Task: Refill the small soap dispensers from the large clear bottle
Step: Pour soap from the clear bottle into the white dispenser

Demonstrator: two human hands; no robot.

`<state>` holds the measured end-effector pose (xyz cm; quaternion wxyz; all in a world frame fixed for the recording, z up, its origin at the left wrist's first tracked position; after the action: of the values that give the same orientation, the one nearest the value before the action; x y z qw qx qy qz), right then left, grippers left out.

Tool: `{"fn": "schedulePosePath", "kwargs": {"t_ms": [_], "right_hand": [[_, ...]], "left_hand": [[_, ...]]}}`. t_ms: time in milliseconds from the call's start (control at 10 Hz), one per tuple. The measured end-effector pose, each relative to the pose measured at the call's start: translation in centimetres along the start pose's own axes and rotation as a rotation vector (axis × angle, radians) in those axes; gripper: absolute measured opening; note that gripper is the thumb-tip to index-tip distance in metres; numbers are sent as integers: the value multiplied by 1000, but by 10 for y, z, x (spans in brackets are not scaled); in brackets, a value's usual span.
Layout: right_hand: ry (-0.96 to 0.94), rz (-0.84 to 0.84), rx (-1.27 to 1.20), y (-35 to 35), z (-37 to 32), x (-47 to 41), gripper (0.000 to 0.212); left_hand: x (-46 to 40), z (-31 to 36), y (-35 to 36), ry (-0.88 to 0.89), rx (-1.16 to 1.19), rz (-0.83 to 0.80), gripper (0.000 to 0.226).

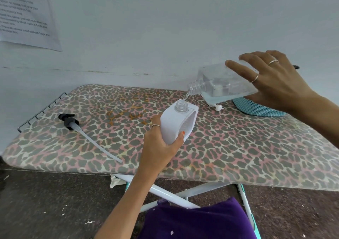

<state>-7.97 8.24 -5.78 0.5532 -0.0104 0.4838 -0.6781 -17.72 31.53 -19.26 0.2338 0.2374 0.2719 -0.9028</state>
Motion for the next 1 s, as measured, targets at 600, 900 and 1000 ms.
{"fn": "schedulePosePath", "kwargs": {"t_ms": [600, 900, 1000], "right_hand": [[0, -6, 3, -2, 1, -1, 100], [1, -7, -2, -2, 1, -2, 99], [-3, 3, -6, -3, 2, -2, 97]], "left_hand": [[0, 0, 0, 12, -19, 11, 59], [0, -3, 1, 4, -7, 2, 61], [0, -2, 1, -8, -12, 2, 59]]}}
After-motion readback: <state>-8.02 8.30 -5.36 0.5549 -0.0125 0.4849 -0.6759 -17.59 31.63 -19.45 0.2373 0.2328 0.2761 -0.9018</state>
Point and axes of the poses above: each hand's wrist, its own x-axis away from the middle knuckle, its own y-axis out of the palm, z = x × y, the point moved 4 cm from there along -x, towards the middle knuckle, and after that the axes turned 3 degrees about z, right-handed, at the moved point
